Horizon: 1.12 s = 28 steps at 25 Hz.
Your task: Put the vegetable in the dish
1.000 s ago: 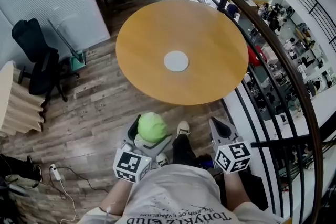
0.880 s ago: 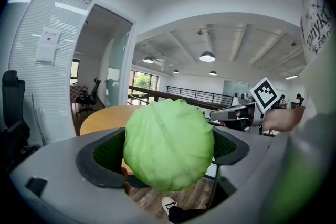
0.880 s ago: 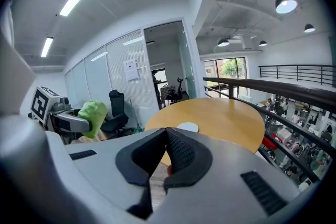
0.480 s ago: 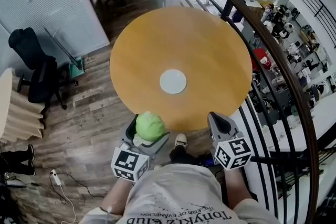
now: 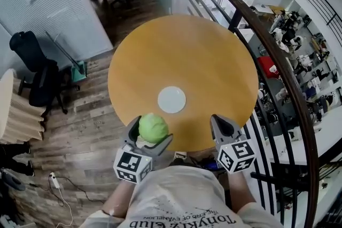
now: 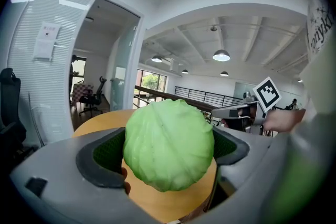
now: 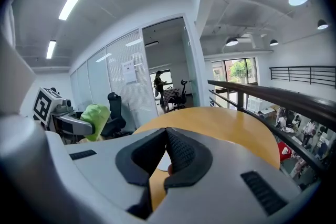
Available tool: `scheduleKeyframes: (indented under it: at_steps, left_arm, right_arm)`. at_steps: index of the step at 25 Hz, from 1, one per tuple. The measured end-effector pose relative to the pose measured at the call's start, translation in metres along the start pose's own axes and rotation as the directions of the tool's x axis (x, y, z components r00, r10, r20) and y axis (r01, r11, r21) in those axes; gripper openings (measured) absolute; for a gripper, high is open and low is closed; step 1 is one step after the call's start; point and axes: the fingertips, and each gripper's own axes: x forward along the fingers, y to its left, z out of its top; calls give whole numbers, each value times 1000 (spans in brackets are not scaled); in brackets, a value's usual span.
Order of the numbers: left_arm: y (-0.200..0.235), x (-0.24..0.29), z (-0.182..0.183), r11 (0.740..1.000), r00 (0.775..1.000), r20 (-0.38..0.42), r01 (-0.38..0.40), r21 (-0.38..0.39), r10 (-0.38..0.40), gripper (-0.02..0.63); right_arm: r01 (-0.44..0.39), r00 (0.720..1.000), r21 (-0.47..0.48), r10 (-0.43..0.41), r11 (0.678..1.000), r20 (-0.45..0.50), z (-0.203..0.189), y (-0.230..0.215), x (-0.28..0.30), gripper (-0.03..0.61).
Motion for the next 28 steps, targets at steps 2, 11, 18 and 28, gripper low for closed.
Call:
scheduleKeyframes:
  at_steps: [2, 11, 18, 28]
  left_arm:
    - [1, 12, 5, 1000, 1000, -2, -1, 1, 1, 488]
    - [6, 48, 17, 1000, 1000, -16, -2, 0, 2, 488]
    - [24, 46, 16, 999, 999, -49, 10, 31, -8, 488]
    - [54, 59, 20, 999, 996, -87, 37, 29, -34, 488]
  right_arm:
    - [-7, 1000, 3, 7, 1000, -3, 3, -8, 5, 21]
    - [-22, 999, 14, 22, 1000, -24, 10, -33, 29, 21]
    - [-3, 1000, 27, 4, 1000, -31, 9, -21, 41, 21]
    - [19, 999, 44, -16, 999, -49, 15, -14, 63, 21]
